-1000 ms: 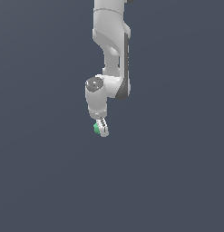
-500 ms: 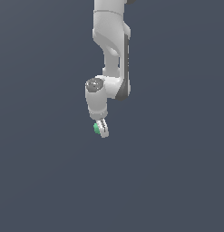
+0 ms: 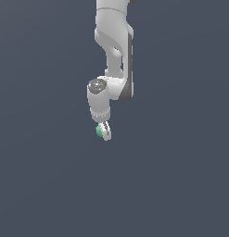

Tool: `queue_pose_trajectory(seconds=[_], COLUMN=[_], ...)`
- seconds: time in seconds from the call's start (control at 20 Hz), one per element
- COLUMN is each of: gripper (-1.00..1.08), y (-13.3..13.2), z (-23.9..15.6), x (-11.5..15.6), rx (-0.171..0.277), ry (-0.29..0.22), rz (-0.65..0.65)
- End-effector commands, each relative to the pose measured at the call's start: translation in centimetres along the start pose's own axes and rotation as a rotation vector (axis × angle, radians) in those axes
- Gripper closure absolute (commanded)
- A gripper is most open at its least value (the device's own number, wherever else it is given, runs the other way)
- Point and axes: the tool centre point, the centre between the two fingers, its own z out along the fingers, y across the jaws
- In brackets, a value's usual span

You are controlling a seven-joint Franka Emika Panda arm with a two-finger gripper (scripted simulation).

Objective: Pick up the object and move it to a goal position.

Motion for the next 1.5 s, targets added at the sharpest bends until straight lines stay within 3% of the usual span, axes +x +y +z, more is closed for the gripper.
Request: queue_pose_trajectory(seconds=[0.0,0.4,1.45], gripper=[1.08,1.08,1.08], y=[-0.5,-3.3,-14.0], z=[-0.8,-5.2,-21.2], x=[-0.1,-0.5,-2.2], rx=[0.001,-0.001,-0.002], ry=[0.001,0.002,0.004], rz=[0.0,0.001,0.001])
